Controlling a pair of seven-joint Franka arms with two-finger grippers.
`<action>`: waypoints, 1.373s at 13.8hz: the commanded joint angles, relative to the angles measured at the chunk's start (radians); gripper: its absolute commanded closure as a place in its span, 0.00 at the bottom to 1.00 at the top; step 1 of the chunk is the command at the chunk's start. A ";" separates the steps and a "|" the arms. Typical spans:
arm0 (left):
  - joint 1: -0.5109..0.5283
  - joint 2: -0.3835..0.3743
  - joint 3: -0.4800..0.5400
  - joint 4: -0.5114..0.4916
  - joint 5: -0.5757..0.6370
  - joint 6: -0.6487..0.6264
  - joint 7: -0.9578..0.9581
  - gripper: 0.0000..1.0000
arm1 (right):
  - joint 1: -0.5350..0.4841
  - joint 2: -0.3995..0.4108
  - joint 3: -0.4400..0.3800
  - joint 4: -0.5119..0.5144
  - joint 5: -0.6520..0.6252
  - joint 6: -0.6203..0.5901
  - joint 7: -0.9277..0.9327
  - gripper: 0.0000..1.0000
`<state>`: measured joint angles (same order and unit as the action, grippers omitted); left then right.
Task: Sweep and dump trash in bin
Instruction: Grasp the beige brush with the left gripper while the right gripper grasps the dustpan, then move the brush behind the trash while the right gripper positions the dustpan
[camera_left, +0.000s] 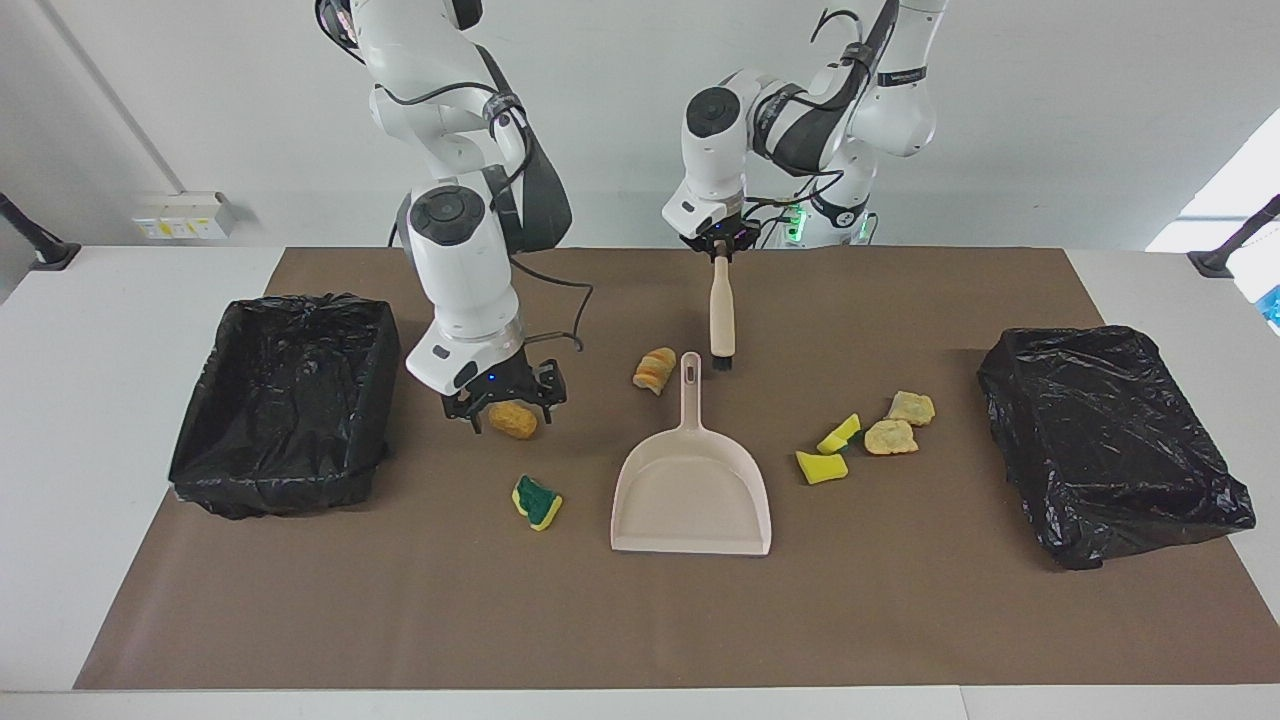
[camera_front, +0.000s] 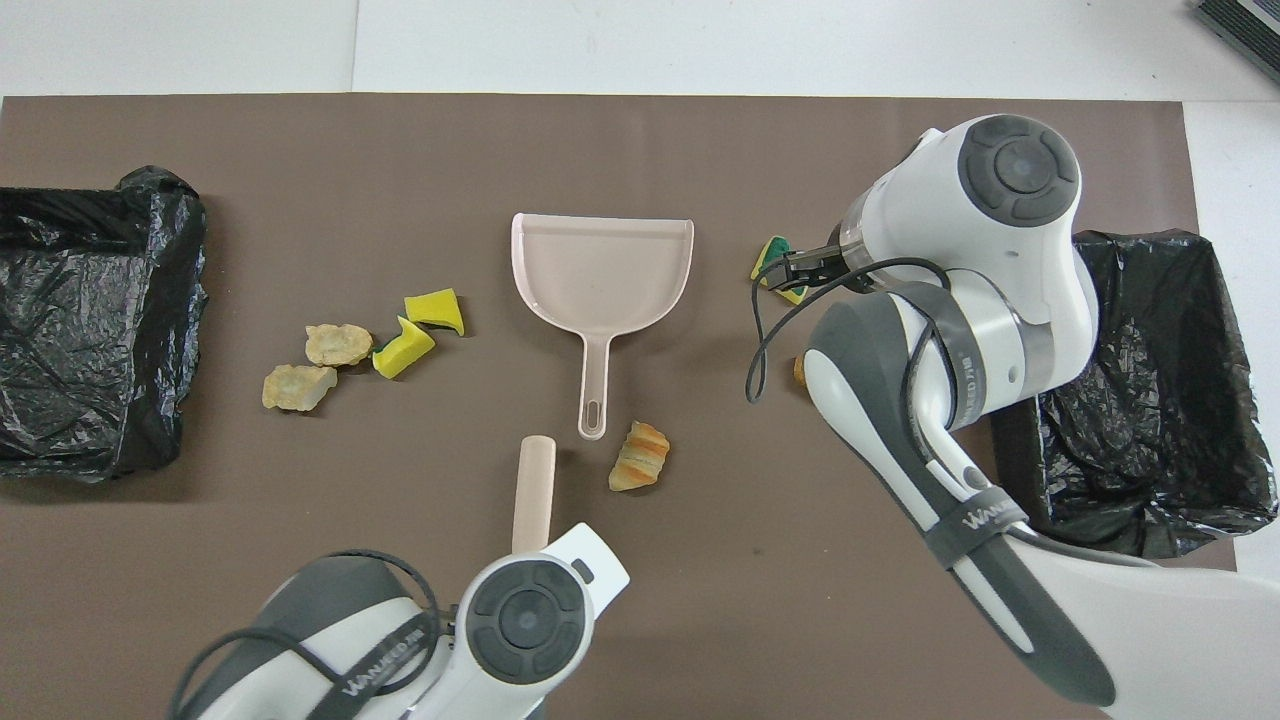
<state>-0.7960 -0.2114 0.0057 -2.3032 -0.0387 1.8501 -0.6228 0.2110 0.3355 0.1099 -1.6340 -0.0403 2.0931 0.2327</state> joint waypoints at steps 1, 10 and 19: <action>0.115 -0.140 -0.004 0.002 -0.012 -0.115 0.113 1.00 | 0.063 0.031 0.004 0.005 -0.020 0.059 0.138 0.01; 0.610 -0.036 0.005 0.110 0.066 -0.043 0.386 1.00 | 0.359 0.138 0.001 0.042 -0.237 0.132 0.615 0.04; 0.741 0.033 0.005 0.108 0.115 0.031 0.486 1.00 | 0.390 0.149 0.004 -0.009 -0.233 0.183 0.640 0.11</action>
<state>-0.0688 -0.1987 0.0241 -2.2123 0.0566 1.8699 -0.1447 0.5923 0.4758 0.1096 -1.6368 -0.2518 2.2779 0.8566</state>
